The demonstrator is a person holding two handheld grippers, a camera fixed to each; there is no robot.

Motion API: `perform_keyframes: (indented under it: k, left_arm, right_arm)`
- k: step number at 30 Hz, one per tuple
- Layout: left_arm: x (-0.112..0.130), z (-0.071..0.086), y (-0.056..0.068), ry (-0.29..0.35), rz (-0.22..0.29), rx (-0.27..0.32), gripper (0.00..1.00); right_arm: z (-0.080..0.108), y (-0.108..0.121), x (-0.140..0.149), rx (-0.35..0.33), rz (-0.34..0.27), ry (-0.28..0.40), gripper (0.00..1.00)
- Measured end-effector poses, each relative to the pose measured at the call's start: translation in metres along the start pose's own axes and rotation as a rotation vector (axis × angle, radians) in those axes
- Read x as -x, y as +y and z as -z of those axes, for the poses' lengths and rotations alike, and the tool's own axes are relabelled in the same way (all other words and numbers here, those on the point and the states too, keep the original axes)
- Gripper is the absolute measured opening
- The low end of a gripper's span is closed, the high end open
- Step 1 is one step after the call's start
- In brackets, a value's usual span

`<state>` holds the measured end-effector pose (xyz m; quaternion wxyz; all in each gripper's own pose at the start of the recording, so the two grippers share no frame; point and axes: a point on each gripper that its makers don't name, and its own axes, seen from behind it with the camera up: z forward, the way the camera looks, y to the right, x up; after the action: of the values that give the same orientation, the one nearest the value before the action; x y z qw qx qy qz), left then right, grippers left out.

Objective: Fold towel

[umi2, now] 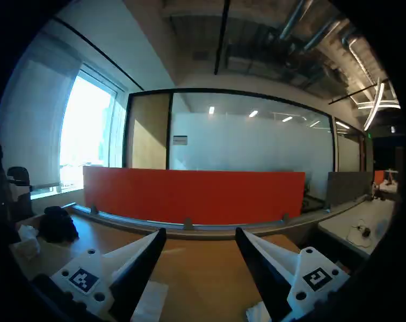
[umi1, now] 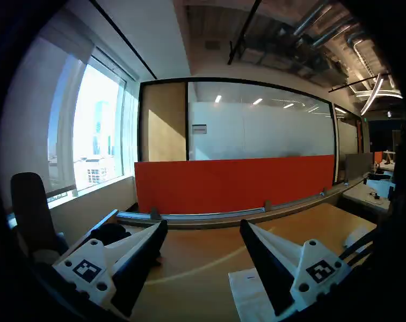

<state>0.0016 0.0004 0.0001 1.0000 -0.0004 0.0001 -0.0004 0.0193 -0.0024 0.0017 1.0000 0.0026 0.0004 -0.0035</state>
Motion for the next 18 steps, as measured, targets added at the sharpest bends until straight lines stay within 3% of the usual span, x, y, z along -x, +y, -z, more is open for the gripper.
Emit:
perform_keyframes:
  k: [11,18]
  left_arm:
    - [-0.008,-0.004,0.006,-0.019,0.002,0.033,1.0]
    - [0.005,-0.003,0.02,-0.083,-0.013,0.125,1.0]
  right_arm:
    - [-0.001,-0.007,-0.015,-0.015,0.012,-0.006,0.99]
    - [0.001,-0.025,-0.001,-0.108,0.082,-0.07,1.0]
